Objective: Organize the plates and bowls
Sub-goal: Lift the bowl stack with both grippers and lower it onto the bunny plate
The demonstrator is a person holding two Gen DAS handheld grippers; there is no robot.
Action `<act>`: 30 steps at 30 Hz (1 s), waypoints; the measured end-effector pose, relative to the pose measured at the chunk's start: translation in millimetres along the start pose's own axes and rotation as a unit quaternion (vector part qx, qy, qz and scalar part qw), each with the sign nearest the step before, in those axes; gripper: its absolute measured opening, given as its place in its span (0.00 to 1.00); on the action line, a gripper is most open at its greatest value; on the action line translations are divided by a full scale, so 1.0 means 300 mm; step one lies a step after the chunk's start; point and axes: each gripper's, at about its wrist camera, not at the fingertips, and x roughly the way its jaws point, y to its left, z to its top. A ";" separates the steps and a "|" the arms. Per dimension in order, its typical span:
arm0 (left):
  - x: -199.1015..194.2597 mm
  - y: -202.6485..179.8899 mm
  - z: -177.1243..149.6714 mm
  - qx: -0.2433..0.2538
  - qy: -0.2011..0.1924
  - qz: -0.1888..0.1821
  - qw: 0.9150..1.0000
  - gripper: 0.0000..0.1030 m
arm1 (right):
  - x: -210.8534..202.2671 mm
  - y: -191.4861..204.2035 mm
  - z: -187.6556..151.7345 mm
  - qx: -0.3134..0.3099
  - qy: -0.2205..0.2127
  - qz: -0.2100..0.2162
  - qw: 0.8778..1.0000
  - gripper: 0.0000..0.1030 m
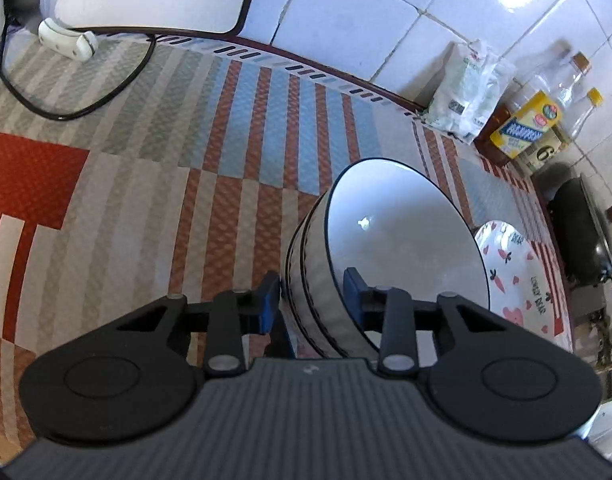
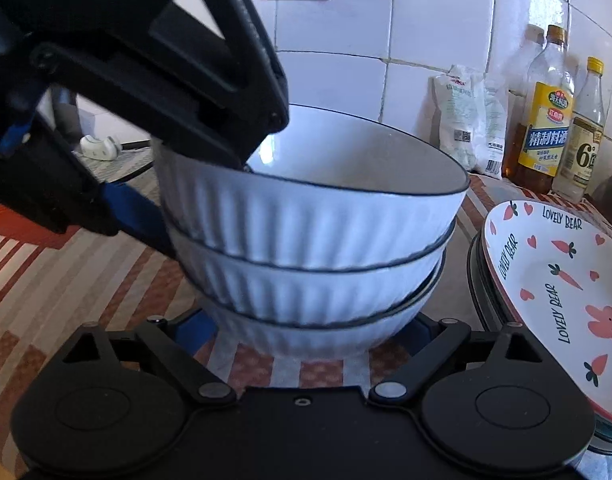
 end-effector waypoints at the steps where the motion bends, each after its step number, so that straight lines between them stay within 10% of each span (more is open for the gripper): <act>1: 0.001 0.012 0.003 -0.007 -0.002 -0.005 1.000 0.31 | 0.001 0.002 0.000 0.002 -0.002 -0.001 1.000 0.94; 30: -0.143 -0.125 -0.042 0.085 -0.027 0.048 0.995 0.31 | -0.100 -0.048 0.041 -0.014 -0.037 0.059 0.997 0.93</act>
